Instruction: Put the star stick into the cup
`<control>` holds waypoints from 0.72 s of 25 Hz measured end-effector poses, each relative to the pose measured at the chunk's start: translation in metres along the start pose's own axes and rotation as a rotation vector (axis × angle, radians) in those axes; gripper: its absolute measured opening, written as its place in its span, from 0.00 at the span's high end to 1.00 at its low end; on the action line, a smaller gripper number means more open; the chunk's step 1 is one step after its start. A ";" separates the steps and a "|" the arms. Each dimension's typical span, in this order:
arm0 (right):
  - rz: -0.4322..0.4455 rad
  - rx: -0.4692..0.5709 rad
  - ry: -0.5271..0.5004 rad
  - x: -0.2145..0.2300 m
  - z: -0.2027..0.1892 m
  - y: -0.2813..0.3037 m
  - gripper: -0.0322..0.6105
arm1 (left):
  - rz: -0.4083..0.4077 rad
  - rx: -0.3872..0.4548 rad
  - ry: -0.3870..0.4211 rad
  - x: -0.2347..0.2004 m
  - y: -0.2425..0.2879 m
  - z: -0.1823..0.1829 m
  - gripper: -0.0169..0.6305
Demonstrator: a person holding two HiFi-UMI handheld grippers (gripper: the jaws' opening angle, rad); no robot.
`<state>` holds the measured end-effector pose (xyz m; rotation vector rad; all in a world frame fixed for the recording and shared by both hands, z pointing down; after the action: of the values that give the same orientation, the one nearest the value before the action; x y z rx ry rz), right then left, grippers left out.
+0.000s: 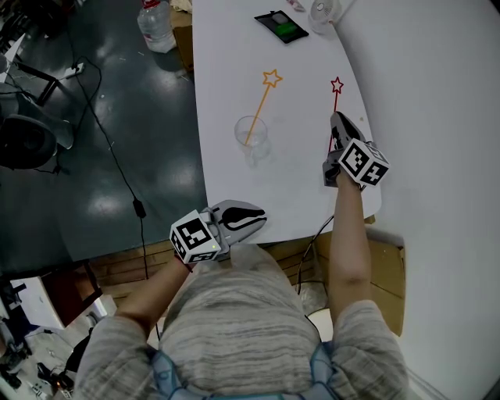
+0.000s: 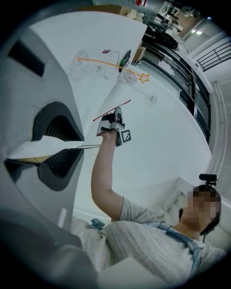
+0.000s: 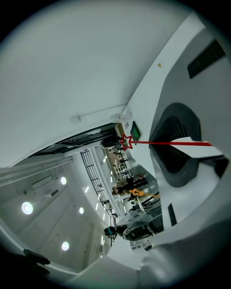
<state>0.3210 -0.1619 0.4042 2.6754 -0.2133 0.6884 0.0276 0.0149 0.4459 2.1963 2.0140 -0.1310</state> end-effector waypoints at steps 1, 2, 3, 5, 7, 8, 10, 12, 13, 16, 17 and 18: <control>0.025 0.019 0.002 -0.008 0.004 -0.001 0.92 | 0.000 -0.001 0.001 0.000 0.000 0.000 0.88; 0.050 0.038 0.004 -0.015 0.008 -0.002 0.92 | 0.000 -0.001 0.001 0.001 -0.001 0.000 0.88; 0.075 0.055 0.007 -0.022 0.011 -0.003 0.92 | 0.000 -0.001 0.001 0.001 -0.001 0.000 0.88; 0.118 0.086 0.016 -0.034 0.015 -0.005 0.92 | 0.003 -0.001 0.001 0.001 -0.001 0.000 0.88; 0.150 0.111 0.025 -0.044 0.016 -0.006 0.92 | 0.005 -0.002 0.002 0.001 -0.001 -0.001 0.88; 0.164 0.120 0.029 -0.048 0.016 -0.007 0.92 | 0.006 -0.002 0.003 0.002 -0.002 -0.001 0.88; 0.190 0.131 0.041 -0.058 0.016 -0.008 0.92 | 0.008 -0.001 0.004 0.003 -0.003 0.000 0.88; 0.218 0.137 0.062 -0.066 0.015 -0.009 0.92 | 0.011 0.000 0.004 0.005 -0.005 0.001 0.88; 0.233 0.139 0.072 -0.069 0.014 -0.009 0.92 | 0.013 0.000 0.005 0.005 -0.006 0.001 0.88; 0.275 0.145 0.088 -0.080 0.010 -0.008 0.92 | 0.016 0.004 0.005 0.007 -0.007 0.001 0.88; 0.289 0.147 0.090 -0.084 0.009 -0.008 0.92 | 0.017 0.004 0.006 0.008 -0.007 0.001 0.88; 0.302 0.148 0.093 -0.088 0.007 -0.008 0.92 | 0.017 0.005 0.006 0.009 -0.008 0.001 0.88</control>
<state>0.2491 -0.1529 0.3527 2.7713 -0.5701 0.9509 0.0208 0.0241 0.4435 2.2191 1.9995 -0.1269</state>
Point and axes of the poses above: the fingertips, and each gripper's own axes: y forward along the fingers, x to its right, z out of its top, the point moved 8 cm from there along -y, backward along the fingers, and after that the axes turned 14 degrees about y, right-handed, at the moved point
